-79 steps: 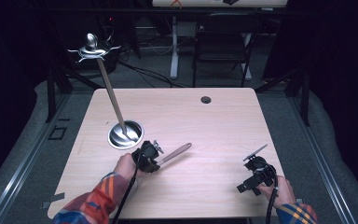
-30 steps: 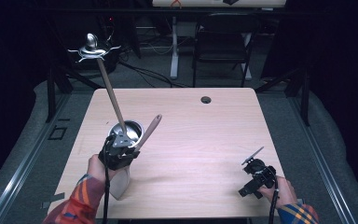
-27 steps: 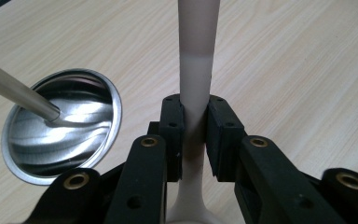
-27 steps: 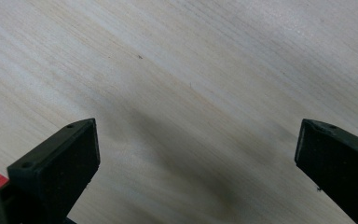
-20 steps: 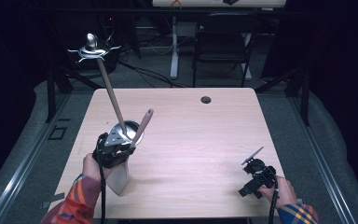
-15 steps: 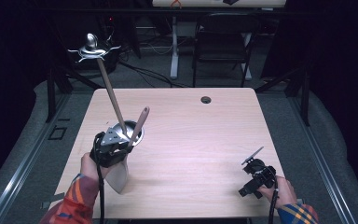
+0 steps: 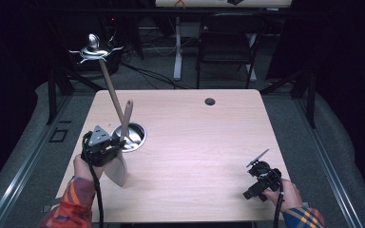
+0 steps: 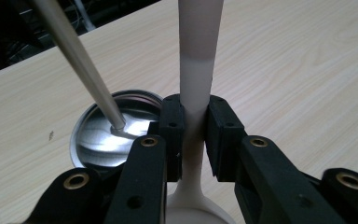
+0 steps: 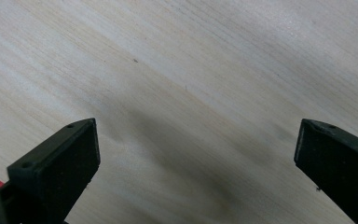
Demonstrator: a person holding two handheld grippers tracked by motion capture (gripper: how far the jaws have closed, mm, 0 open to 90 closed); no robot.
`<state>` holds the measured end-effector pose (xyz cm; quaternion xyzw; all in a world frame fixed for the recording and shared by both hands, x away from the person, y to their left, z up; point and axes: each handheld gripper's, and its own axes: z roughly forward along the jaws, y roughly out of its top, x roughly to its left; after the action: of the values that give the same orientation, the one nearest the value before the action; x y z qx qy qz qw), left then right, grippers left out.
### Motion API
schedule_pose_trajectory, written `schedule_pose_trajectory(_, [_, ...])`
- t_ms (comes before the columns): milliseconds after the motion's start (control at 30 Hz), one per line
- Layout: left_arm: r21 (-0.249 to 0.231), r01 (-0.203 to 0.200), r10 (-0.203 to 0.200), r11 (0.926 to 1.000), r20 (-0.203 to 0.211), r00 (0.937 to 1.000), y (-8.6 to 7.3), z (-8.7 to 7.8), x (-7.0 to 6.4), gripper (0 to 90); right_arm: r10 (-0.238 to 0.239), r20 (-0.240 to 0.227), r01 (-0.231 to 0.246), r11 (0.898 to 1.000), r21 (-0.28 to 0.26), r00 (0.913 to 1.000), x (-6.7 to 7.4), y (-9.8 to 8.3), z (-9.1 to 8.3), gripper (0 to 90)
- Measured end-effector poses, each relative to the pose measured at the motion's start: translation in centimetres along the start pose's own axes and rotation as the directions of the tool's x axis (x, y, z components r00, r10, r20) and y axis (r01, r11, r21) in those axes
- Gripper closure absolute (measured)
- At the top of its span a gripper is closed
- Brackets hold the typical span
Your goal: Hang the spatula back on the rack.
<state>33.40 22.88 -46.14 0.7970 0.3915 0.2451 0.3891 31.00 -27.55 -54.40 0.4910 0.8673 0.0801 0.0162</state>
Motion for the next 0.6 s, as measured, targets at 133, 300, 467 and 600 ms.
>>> schedule_pose_trajectory(133, [-0.007,0.014,-0.014,0.9999,-0.015,0.9998,0.0,-0.2,0.6,77.8,-0.028,0.007,0.028,0.999,0.031,0.9996,-0.1,0.2,-0.2,0.0])
schedule_pose_trajectory(300, [-0.028,0.046,-0.047,0.9985,-0.042,0.998,-0.2,-0.5,1.6,77.8,-0.014,0.012,0.014,1.0,0.0,0.9998,0.0,0.1,-0.1,0.0])
schedule_pose_trajectory(467, [-0.042,0.077,-0.08,0.9961,-0.062,0.9949,-0.4,-0.7,2.5,77.8,-0.017,0.018,0.017,1.0,-0.012,0.9997,-0.1,0.2,-0.5,0.0])
schedule_pose_trajectory(600, [-0.045,0.087,-0.09,0.9952,-0.071,0.9935,-0.5,-0.7,3.0,77.8,0.009,0.012,-0.008,0.999,-0.044,0.9999,-0.1,0.0,-0.3,0.0])
